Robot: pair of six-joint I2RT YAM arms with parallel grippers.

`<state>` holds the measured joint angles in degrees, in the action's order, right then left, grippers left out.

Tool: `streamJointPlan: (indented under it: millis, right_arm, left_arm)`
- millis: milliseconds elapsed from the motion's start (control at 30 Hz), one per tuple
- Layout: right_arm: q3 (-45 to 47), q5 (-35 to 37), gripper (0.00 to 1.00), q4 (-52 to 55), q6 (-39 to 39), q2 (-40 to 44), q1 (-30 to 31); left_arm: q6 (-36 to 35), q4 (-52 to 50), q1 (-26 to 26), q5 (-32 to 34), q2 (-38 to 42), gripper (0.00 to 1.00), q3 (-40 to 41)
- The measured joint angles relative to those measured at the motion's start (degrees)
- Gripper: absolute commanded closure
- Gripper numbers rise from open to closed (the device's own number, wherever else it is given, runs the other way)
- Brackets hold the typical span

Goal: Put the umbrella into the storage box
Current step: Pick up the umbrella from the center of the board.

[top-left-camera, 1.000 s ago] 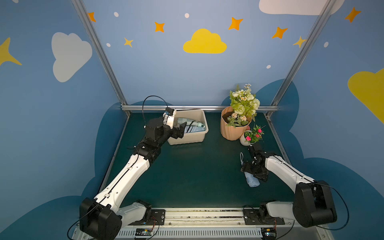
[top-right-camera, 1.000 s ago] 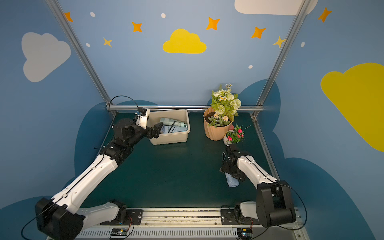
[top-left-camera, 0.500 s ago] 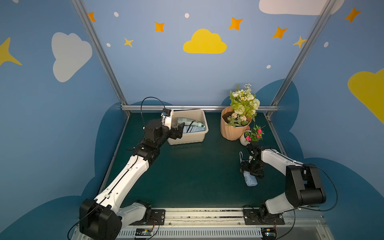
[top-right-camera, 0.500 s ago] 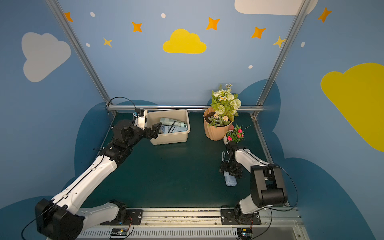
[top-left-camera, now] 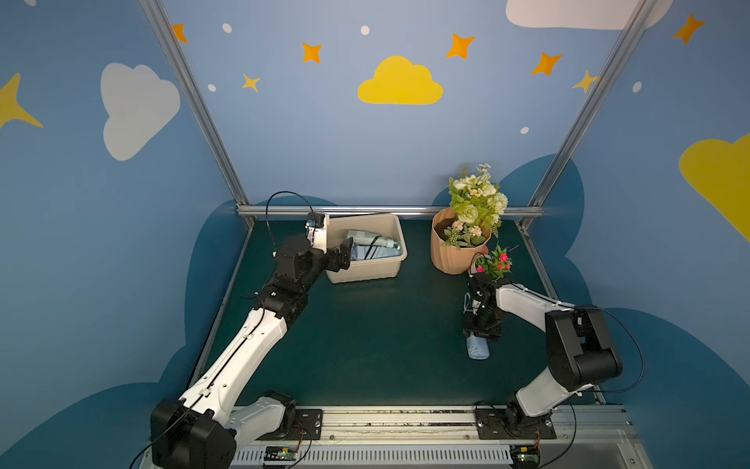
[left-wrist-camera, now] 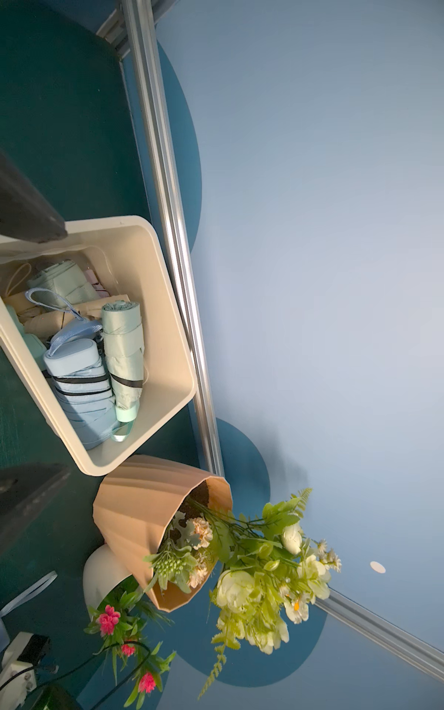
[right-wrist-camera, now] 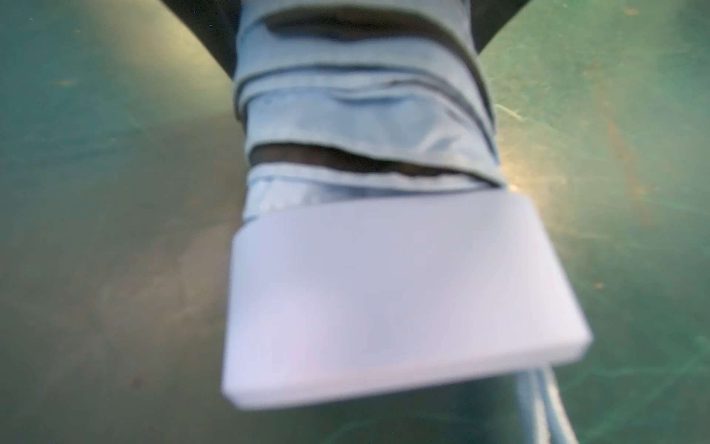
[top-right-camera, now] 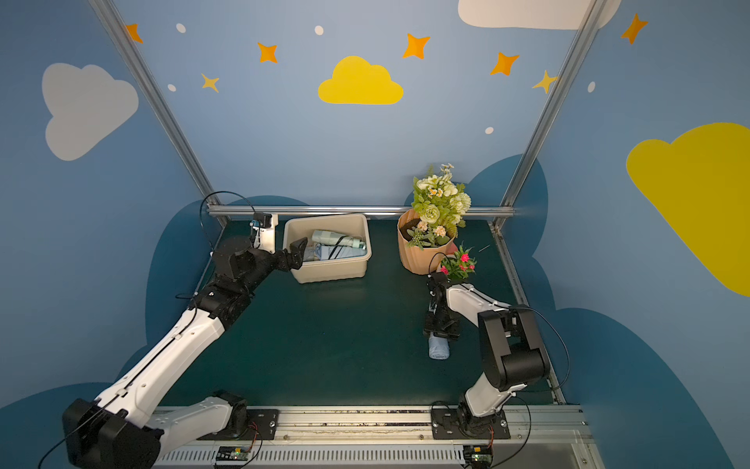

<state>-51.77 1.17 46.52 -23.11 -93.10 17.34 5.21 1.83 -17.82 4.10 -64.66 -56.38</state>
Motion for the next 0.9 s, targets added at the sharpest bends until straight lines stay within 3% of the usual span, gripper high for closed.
streamJointPlan:
  millis: [433,700,900]
  right_arm:
    - [-0.96,2.75,0.55,0.00,2.86,14.10,5.25]
    - [-12.61,1.31,0.60,-0.76,13.27,16.22,7.08]
    - [-19.65,-2.71,0.60,-6.34,25.22,14.56,9.29]
  left_arm:
    - [4.35,0.68,2.67,2.58,2.54,0.06,3.28]
    - [10.51,0.83,4.39,5.49,4.46,0.06,6.64]
    - [14.01,0.22,4.94,6.51,6.21,0.06,8.41]
